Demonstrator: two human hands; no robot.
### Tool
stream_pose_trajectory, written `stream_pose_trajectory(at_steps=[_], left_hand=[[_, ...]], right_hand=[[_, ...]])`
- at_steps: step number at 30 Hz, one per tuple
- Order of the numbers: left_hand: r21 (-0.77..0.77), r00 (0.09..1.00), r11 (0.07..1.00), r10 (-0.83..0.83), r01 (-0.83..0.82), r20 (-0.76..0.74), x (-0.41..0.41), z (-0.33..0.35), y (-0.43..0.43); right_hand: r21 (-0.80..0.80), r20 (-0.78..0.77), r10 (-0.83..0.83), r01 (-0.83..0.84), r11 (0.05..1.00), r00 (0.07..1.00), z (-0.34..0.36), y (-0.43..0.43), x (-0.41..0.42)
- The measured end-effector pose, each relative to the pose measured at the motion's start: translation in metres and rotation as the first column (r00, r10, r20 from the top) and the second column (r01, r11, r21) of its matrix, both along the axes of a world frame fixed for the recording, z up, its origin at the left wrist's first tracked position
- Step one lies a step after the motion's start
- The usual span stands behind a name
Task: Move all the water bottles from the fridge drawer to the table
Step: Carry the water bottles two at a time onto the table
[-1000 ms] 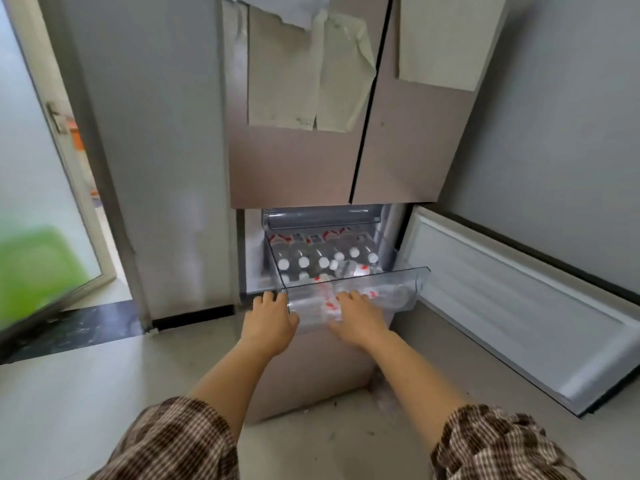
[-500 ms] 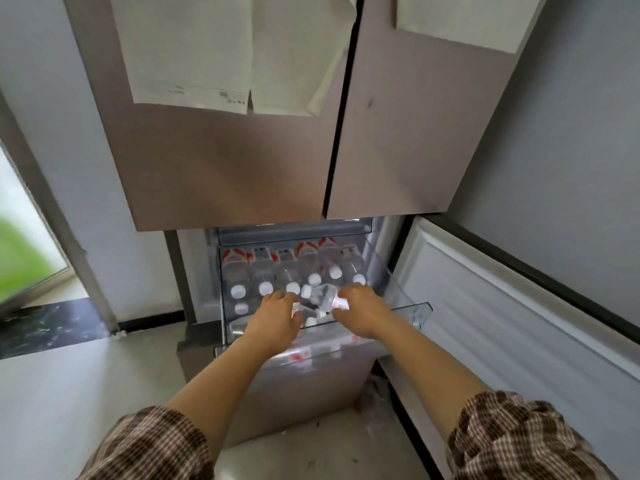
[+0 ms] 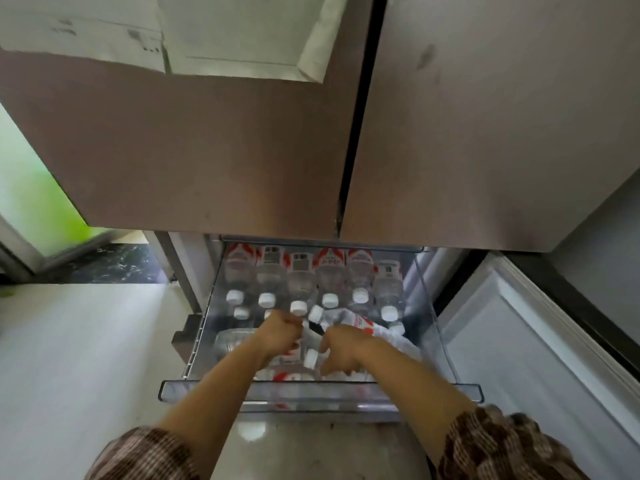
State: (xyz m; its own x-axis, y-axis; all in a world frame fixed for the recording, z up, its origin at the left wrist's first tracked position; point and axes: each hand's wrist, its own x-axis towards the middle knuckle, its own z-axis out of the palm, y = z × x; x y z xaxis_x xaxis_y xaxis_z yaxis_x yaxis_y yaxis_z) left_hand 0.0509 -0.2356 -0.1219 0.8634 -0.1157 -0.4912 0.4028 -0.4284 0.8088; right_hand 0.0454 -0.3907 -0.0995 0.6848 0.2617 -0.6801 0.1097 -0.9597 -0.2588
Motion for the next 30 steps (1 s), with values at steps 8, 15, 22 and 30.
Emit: stream_pose_trajectory(at_steps=[8, 15, 22, 30], left_hand=[[-0.351, 0.902, 0.852, 0.272, -0.387, -0.334, 0.013, -0.009, -0.017], [-0.409, 0.777, 0.680, 0.406, -0.609, -0.481, 0.017, -0.002, -0.034], [-0.374, 0.813, 0.746, 0.379, -0.551, -0.442, 0.016, 0.004, -0.055], [-0.124, 0.887, 0.878, 0.459, -0.462, -0.051, 0.004, 0.026, -0.070]], right_hand=[[-0.047, 0.126, 0.129, -0.124, 0.991, 0.984, -0.006, 0.003, 0.008], [0.180, 0.160, 0.045, -0.074, 0.981, 0.986, 0.026, -0.026, 0.002], [0.332, 0.263, -0.086, -0.007, 0.943, 0.961, 0.046, -0.061, -0.008], [0.358, 0.279, -0.068, -0.038, 0.933, 0.958, 0.062, -0.074, -0.014]])
